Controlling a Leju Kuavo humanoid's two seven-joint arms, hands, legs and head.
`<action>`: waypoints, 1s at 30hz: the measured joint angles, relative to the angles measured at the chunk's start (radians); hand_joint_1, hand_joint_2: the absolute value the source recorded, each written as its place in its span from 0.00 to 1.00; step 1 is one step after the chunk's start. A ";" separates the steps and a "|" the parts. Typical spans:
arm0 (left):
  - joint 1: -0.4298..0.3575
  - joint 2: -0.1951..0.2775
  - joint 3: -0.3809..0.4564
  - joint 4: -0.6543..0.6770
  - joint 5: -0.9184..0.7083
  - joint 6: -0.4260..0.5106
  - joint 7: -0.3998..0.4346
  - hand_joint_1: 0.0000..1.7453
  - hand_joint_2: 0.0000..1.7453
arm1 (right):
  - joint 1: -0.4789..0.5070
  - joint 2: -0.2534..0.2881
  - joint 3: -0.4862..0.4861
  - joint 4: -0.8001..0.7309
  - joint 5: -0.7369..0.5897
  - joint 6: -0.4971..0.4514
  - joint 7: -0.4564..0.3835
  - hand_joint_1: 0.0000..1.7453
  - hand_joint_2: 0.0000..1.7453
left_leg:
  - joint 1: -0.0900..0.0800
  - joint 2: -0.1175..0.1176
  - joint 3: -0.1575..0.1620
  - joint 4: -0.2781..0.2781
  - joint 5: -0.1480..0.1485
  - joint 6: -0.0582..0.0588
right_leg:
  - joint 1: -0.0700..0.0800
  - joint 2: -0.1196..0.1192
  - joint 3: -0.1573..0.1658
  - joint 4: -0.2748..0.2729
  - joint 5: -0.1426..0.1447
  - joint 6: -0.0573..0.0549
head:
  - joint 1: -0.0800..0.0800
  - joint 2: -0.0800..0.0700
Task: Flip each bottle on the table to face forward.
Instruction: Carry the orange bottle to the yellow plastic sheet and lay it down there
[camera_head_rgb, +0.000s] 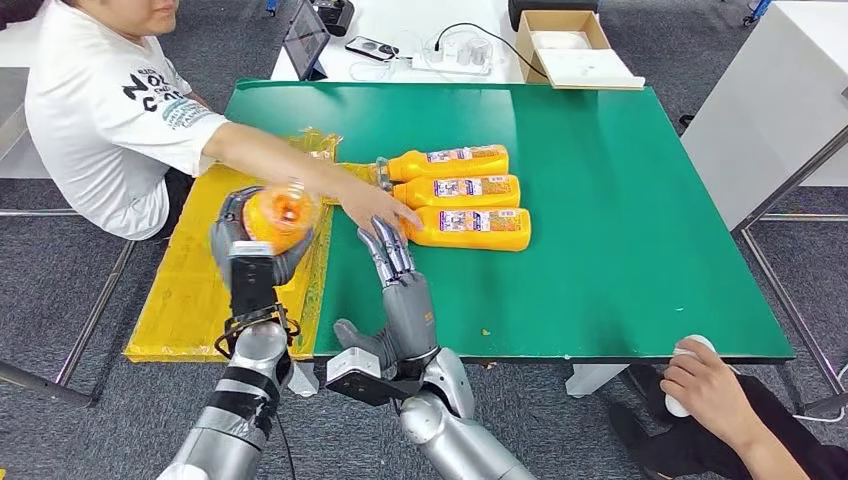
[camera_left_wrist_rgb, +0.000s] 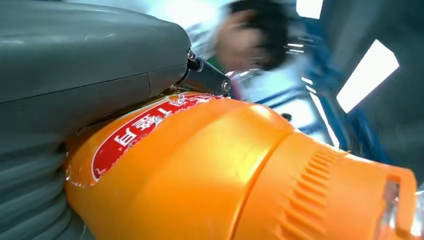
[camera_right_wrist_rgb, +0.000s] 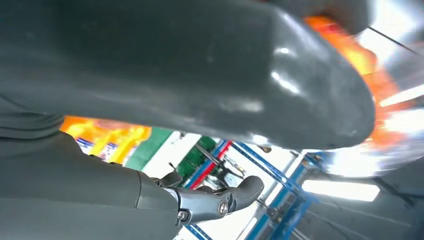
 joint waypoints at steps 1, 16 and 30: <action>-0.019 0.005 0.037 0.035 -0.195 0.003 0.033 1.00 1.00 | 0.004 -0.003 0.000 -0.022 -0.006 0.000 0.000 0.00 0.00 | 0.000 0.000 0.000 0.000 0.000 0.000 | 0.000 0.000 0.000 0.000 0.000 0.000 | 0.000 0.000; -0.271 0.244 0.065 0.563 -1.009 -0.101 0.362 1.00 1.00 | 0.033 -0.072 0.029 -0.222 -0.110 0.001 0.000 0.00 0.00 | 0.001 0.002 0.000 0.000 0.002 -0.002 | 0.000 0.001 -0.001 0.001 0.000 0.000 | 0.000 0.000; -0.303 0.294 0.031 0.667 -0.896 -0.232 0.329 1.00 1.00 | 0.044 -0.087 0.040 -0.241 -0.118 0.021 0.000 0.00 0.00 | 0.001 0.001 -0.001 0.000 0.002 -0.002 | 0.000 0.001 -0.001 0.001 0.000 0.000 | 0.000 0.000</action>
